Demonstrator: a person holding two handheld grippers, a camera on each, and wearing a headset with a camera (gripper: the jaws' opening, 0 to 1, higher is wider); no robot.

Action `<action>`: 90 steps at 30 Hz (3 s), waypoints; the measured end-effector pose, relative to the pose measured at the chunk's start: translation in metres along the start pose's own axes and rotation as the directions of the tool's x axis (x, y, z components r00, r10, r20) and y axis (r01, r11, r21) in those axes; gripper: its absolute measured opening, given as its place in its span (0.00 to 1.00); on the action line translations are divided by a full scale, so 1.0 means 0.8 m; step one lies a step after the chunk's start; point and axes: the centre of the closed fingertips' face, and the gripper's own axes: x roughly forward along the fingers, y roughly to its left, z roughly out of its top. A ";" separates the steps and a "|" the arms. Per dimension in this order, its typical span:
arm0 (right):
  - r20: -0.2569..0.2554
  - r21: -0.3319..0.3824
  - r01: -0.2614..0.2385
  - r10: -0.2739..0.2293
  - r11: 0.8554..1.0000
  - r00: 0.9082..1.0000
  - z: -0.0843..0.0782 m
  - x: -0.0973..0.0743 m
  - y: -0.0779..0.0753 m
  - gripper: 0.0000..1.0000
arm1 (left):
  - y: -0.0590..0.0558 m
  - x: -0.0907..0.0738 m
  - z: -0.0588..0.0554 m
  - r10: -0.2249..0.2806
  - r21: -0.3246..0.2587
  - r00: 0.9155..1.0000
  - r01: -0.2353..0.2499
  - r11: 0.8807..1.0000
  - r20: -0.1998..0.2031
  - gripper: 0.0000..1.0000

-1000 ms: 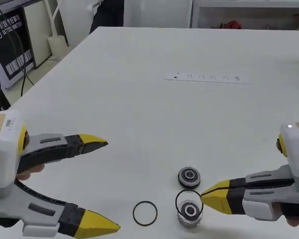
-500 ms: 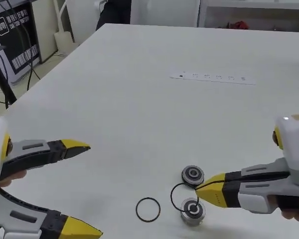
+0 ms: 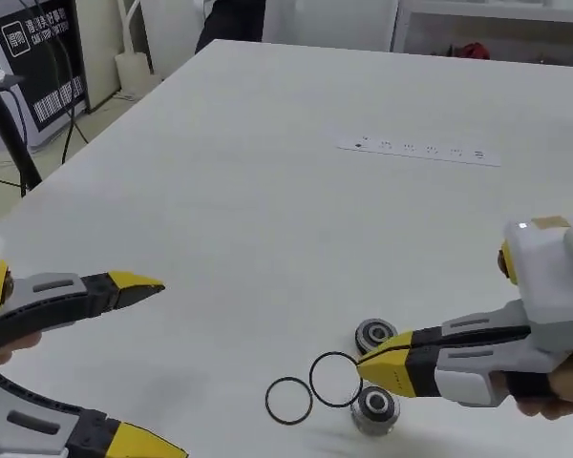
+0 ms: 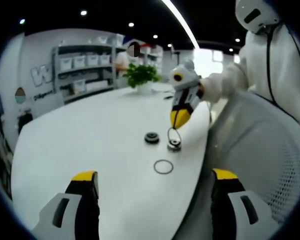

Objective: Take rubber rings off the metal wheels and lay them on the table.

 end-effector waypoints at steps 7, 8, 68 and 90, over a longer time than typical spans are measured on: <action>-0.024 -0.010 -0.008 0.008 1.000 1.000 -0.004 0.012 -0.001 0.00 | 0.000 -0.002 -0.001 0.007 -0.009 1.000 -0.007 1.000 0.005 0.94; -0.027 -0.011 -0.008 0.007 1.000 1.000 -0.005 0.014 -0.002 0.00 | 0.000 -0.002 0.000 0.009 -0.010 1.000 -0.009 1.000 0.006 0.94; -0.094 -0.043 0.058 -0.062 0.997 0.994 -0.030 0.036 -0.031 0.06 | -0.004 -0.007 0.012 0.019 -0.024 1.000 -0.019 1.000 0.016 0.91; -0.021 -0.079 0.106 -0.108 0.991 0.994 -0.001 -0.003 -0.035 0.12 | -0.008 -0.002 0.015 0.006 -0.030 1.000 -0.006 1.000 0.014 0.90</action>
